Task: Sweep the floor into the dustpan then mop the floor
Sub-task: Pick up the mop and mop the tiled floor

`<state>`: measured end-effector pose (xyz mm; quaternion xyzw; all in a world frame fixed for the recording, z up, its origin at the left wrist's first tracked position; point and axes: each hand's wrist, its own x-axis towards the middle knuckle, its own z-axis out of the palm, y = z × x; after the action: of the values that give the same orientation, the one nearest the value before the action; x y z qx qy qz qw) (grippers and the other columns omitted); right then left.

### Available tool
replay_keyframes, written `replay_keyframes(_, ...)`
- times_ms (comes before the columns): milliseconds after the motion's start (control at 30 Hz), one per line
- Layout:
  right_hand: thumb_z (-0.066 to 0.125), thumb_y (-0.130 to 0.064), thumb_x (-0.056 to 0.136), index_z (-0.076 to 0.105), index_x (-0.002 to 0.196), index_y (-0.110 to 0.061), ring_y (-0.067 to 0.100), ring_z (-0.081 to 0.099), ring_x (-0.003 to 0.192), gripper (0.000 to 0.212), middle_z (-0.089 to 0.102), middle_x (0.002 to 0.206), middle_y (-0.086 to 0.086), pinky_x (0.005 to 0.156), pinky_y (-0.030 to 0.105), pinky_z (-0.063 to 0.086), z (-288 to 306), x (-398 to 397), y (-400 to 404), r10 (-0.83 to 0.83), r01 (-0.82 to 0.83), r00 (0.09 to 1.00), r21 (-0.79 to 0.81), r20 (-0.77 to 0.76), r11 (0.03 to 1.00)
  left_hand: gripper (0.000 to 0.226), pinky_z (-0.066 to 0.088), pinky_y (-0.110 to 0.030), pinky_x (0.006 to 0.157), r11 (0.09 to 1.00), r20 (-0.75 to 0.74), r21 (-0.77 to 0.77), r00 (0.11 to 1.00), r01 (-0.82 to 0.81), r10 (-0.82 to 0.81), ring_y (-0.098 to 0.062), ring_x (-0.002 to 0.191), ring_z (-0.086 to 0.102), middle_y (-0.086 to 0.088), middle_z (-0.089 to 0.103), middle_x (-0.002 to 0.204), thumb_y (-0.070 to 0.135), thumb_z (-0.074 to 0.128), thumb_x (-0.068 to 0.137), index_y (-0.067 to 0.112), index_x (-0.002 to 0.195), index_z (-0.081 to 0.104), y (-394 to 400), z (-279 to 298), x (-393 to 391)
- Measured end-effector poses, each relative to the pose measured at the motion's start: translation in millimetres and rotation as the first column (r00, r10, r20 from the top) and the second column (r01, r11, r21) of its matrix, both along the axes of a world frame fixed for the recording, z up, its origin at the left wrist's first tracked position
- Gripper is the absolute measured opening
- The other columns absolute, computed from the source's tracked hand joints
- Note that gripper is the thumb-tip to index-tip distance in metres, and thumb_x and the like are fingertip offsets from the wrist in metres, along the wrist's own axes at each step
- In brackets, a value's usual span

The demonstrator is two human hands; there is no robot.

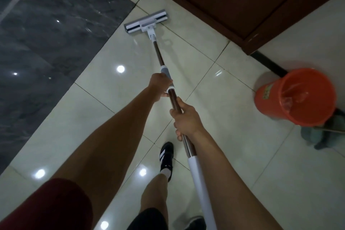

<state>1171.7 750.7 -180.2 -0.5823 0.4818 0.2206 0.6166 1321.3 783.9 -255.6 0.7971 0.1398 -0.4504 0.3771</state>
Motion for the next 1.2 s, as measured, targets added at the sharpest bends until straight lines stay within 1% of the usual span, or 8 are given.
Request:
replay_keyframes(200,0.051,-0.027,0.102,0.040,0.146,-0.042,0.013,0.049,0.051,0.049,0.052,0.069,0.002,0.056,0.031,0.048,14.5,-91.1,7.5,0.021,-0.022,1.000,-0.037,-0.012,0.999,0.004,0.064,-0.036,0.070,0.995,-0.055,-0.050,0.995,0.081,-0.084,-0.019,0.075,0.069,-0.006,0.065,0.088,0.004,0.062,0.096,0.007,0.098,0.064,5.8,21.7,-88.5)
replay_keyframes(333,0.051,-0.027,0.101,0.044,0.142,-0.037,0.010,0.048,0.059,0.043,0.052,0.079,-0.002,0.066,0.030,0.050,18.3,-171.1,11.3,0.045,-0.045,0.999,-0.062,-0.002,0.997,0.015,0.061,-0.033,0.061,0.992,-0.134,-0.089,0.988,-0.093,0.080,-0.021,0.071,0.067,-0.010,0.063,0.082,0.001,0.062,0.094,0.010,0.082,0.060,8.6,34.2,-168.2)
replay_keyframes(433,0.049,-0.026,0.099,0.048,0.135,-0.031,0.008,0.048,0.058,0.036,0.049,0.075,-0.008,0.070,0.037,0.052,20.8,-240.8,11.2,0.108,-0.105,0.994,-0.102,0.031,0.989,0.009,0.062,-0.040,0.066,0.989,-0.169,-0.092,0.980,-0.120,0.103,-0.025,0.072,0.068,-0.014,0.064,0.082,0.001,0.063,0.094,0.005,0.087,0.062,7.0,35.8,-237.7)
replay_keyframes(633,0.046,-0.025,0.099,0.048,0.135,-0.032,0.011,0.051,0.049,0.036,0.054,0.071,0.000,0.051,0.027,0.049,42.0,-390.4,6.4,0.142,-0.140,0.990,-0.107,0.014,0.984,0.006,0.063,-0.041,0.063,0.996,-0.174,-0.076,0.984,-0.053,0.039,-0.025,0.067,0.068,-0.013,0.065,0.080,-0.002,0.064,0.092,0.004,0.091,0.063,1.9,49.3,-383.9)
replay_keyframes(767,0.045,-0.019,0.100,0.046,0.140,-0.028,0.012,0.052,0.057,0.041,0.055,0.076,0.000,0.051,0.018,0.044,57.0,-462.9,-3.4,0.224,-0.219,0.975,-0.165,0.007,0.962,0.011,0.063,-0.048,0.078,0.998,-0.171,-0.054,0.985,0.028,-0.037,-0.031,0.079,0.071,-0.014,0.065,0.083,-0.001,0.060,0.094,0.006,0.085,0.059,-3.9,61.1,-461.1)
replay_keyframes(900,0.046,-0.019,0.100,0.041,0.145,-0.026,0.006,0.051,0.061,0.046,0.053,0.083,-0.004,0.052,0.015,0.037,80.9,-518.8,-13.1,0.286,-0.286,0.958,-0.177,-0.022,0.942,0.030,0.061,-0.032,0.062,0.991,-0.245,-0.130,0.970,-0.022,-0.011,-0.022,0.072,0.064,-0.007,0.060,0.086,-0.007,0.053,0.095,0.021,0.084,0.052,-8.2,78.7,-519.5)
replay_keyframes(1067,0.044,-0.022,0.101,0.035,0.151,-0.027,0.009,0.054,0.069,0.051,0.061,0.109,0.007,0.055,0.019,0.040,98.5,-553.0,-31.4,0.335,-0.340,0.940,-0.192,-0.060,0.921,0.009,0.063,-0.043,0.058,0.994,-0.284,-0.094,0.958,-0.055,0.026,-0.029,0.062,0.068,-0.021,0.062,0.083,-0.012,0.059,0.089,-0.004,0.093,0.060,-22.5,89.4,-552.3)
replay_keyframes(1200,0.043,-0.023,0.100,0.034,0.149,-0.028,0.014,0.054,0.070,0.050,0.060,0.104,0.008,0.062,0.026,0.044,102.0,-550.2,-42.6,0.369,-0.380,0.925,-0.201,-0.091,0.903,0.015,0.062,-0.042,0.055,0.996,-0.262,-0.075,0.965,-0.037,0.016,-0.024,0.047,0.067,-0.022,0.063,0.076,-0.012,0.059,0.090,-0.010,0.104,0.060,-36.1,89.5,-553.2)
